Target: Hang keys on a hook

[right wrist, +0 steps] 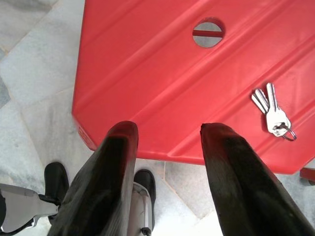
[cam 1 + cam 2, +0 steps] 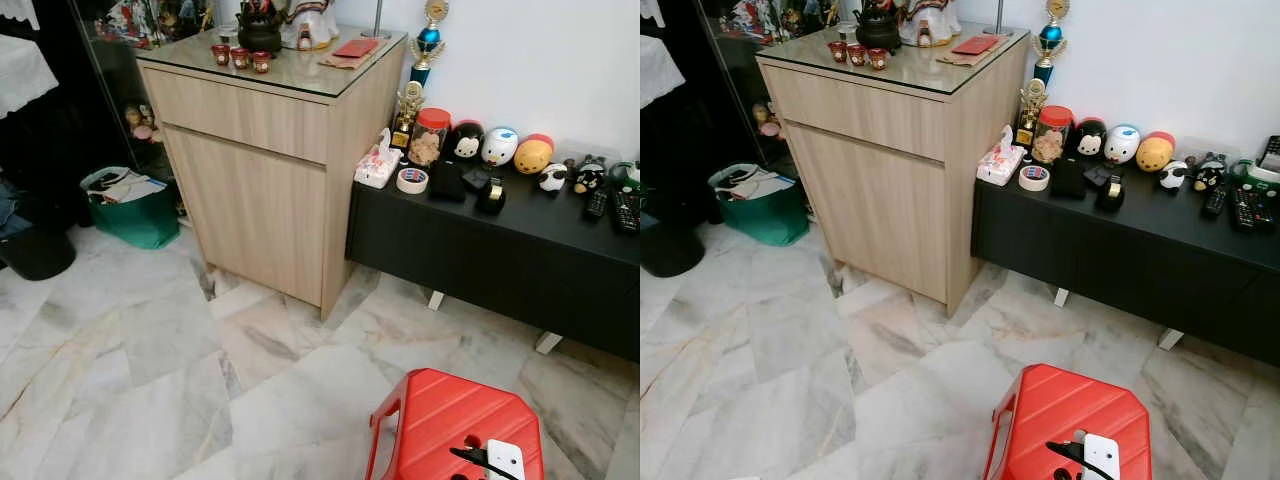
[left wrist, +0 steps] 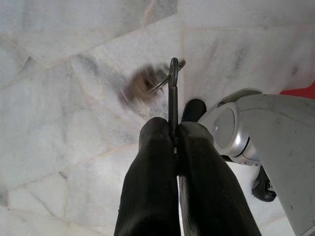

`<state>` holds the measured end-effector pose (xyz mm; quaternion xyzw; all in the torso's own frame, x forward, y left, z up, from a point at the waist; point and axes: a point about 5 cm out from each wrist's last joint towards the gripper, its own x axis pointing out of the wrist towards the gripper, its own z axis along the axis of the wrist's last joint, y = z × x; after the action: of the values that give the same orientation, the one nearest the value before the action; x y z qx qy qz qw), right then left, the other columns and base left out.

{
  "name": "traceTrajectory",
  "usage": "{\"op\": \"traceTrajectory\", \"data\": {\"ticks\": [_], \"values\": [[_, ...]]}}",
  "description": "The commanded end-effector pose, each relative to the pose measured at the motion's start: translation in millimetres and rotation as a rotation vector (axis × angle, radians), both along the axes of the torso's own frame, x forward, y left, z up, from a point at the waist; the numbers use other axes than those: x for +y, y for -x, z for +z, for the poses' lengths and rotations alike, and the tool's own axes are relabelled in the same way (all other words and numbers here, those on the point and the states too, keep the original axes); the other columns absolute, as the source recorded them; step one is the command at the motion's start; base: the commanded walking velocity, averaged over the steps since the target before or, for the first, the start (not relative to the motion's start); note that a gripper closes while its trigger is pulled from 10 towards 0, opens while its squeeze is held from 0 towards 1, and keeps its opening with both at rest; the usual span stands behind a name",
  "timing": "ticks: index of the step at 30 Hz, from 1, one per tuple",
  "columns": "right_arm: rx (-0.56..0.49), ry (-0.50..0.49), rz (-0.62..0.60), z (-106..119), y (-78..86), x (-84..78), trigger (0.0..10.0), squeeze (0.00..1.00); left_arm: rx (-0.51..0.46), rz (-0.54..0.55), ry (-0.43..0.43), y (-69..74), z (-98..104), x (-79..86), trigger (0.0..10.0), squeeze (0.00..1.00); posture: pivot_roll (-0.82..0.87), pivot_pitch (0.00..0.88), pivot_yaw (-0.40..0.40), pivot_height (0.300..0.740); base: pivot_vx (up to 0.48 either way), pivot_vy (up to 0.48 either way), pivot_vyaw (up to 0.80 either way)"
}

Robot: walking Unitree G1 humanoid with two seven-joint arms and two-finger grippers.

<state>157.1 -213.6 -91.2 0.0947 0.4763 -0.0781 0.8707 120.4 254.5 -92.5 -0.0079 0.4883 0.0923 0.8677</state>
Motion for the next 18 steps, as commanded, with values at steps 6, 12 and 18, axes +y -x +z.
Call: {"op": "traceTrajectory", "data": {"ticks": [6, 12, 18], "values": [[-0.004, 0.001, -0.018, -1, 1.6, 0.1, 10.0, 0.0, -0.004, -0.038, 0.018, -19.8, -1, -26.2, 10.0, 0.0, 0.03, 0.0, -0.023, 0.713, 0.0, 0.0, 0.0], [-0.001, 0.0, -0.017, -1, 2.3, 0.6, 10.0, 0.0, -0.01, -0.043, 0.018, -21.1, -1, -25.5, 10.0, 0.0, 0.04, 0.0, -0.024, 0.713, 0.0, 0.0, 0.0], [0.0, -0.007, -0.018, -1, 2.7, 1.9, 10.0, 0.0, -0.014, -0.045, 0.015, -21.7, 0, -24.1, 10.0, 0.0, 0.05, 0.0, -0.028, 0.713, 0.0, 0.0, 0.0]]}}
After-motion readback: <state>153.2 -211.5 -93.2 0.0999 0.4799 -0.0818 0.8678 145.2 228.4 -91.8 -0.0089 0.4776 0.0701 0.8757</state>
